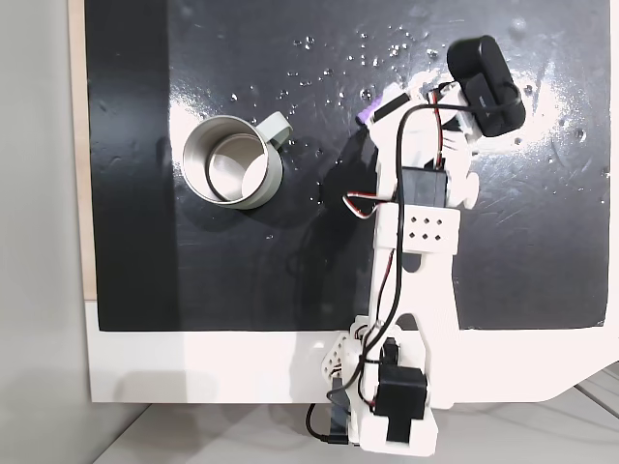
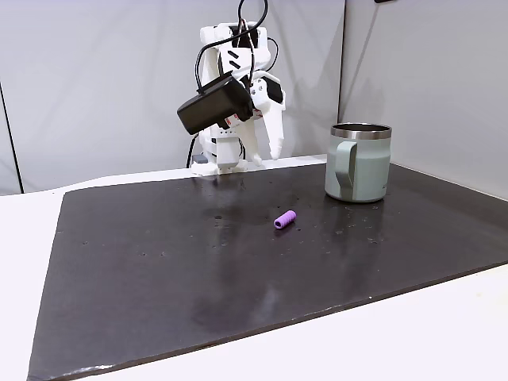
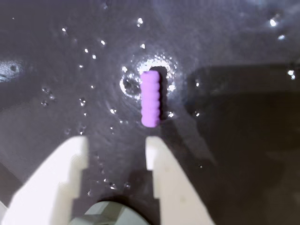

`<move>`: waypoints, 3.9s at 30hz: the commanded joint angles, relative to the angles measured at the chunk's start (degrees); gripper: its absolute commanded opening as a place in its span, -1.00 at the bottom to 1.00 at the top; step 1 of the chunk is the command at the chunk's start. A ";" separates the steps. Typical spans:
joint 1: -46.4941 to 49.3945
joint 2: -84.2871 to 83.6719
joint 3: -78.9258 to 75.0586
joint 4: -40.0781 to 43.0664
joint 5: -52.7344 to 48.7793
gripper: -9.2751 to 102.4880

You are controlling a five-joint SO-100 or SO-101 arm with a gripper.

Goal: Grasp a pengrip and put it in the cup.

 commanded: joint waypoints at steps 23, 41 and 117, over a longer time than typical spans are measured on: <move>-1.93 -23.55 -14.85 -1.23 -0.35 -0.44; -4.04 -31.46 -21.36 3.16 -1.41 -0.56; -32.78 -27.25 -75.59 54.76 12.39 -0.83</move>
